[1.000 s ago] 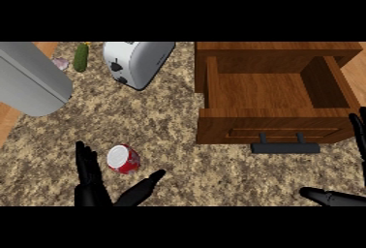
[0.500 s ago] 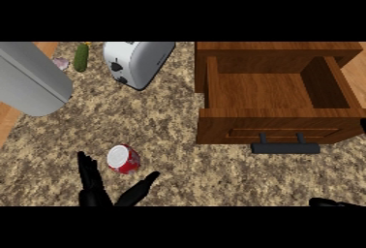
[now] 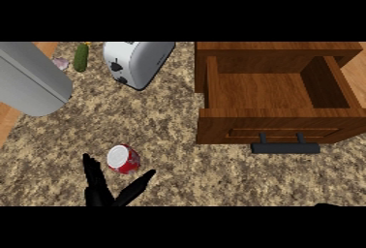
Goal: Pick up the can, place it into the drawer and close the drawer
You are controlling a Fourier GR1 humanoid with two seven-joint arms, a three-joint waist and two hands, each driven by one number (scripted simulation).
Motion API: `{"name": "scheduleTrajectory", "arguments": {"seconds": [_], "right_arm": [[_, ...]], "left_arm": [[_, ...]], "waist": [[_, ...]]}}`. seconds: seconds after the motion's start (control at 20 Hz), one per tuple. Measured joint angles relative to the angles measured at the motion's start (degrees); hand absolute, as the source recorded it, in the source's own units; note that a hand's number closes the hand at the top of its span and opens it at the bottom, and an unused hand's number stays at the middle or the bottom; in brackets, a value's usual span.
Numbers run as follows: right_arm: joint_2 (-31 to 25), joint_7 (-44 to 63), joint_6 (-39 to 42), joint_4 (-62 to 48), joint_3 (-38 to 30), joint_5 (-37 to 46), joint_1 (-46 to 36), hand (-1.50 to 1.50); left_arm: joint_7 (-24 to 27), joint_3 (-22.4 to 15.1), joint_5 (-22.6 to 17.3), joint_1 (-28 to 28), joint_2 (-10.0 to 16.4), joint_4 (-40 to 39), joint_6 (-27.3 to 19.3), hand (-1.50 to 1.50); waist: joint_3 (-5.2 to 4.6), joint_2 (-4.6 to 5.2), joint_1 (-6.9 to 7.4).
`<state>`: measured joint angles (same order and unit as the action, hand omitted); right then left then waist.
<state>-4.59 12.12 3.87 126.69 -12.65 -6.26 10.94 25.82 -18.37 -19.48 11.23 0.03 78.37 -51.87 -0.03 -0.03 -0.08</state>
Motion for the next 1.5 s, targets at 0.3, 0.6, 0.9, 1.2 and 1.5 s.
{"name": "scheduleTrajectory", "arguments": {"seconds": [0.3,0.6,0.9,1.2,1.5], "right_arm": [[-1.0,1.7,0.9,0.5,-2.2,-1.3,-0.9,-1.50],[-0.7,3.1,0.6,1.1,-2.5,-1.0,-2.2,-1.50],[-0.7,2.5,2.3,0.7,-3.8,-1.7,-1.7,-1.50],[-0.8,4.6,1.4,1.2,-3.4,-0.5,-3.9,-1.50],[-0.8,4.3,2.0,1.3,-4.6,-1.3,-4.1,-1.50]], "left_arm": [[8.4,2.6,-9.7,-5.2,0.0,-10.4,2.8,-1.50],[13.6,6.2,-14.0,-8.3,0.3,-18.5,7.5,-1.50],[16.1,9.5,-14.9,-12.6,1.1,-25.2,11.9,-1.50],[14.0,9.9,-13.0,-16.7,1.5,-28.4,15.5,-1.50],[16.2,12.5,-12.9,-22.6,0.9,-35.7,22.3,1.50]], "waist": [[-0.01,0.02,-0.07],[-0.01,0.02,-0.06],[0.04,0.00,-0.11],[0.02,0.02,-0.15],[0.04,0.00,-0.25]]}}
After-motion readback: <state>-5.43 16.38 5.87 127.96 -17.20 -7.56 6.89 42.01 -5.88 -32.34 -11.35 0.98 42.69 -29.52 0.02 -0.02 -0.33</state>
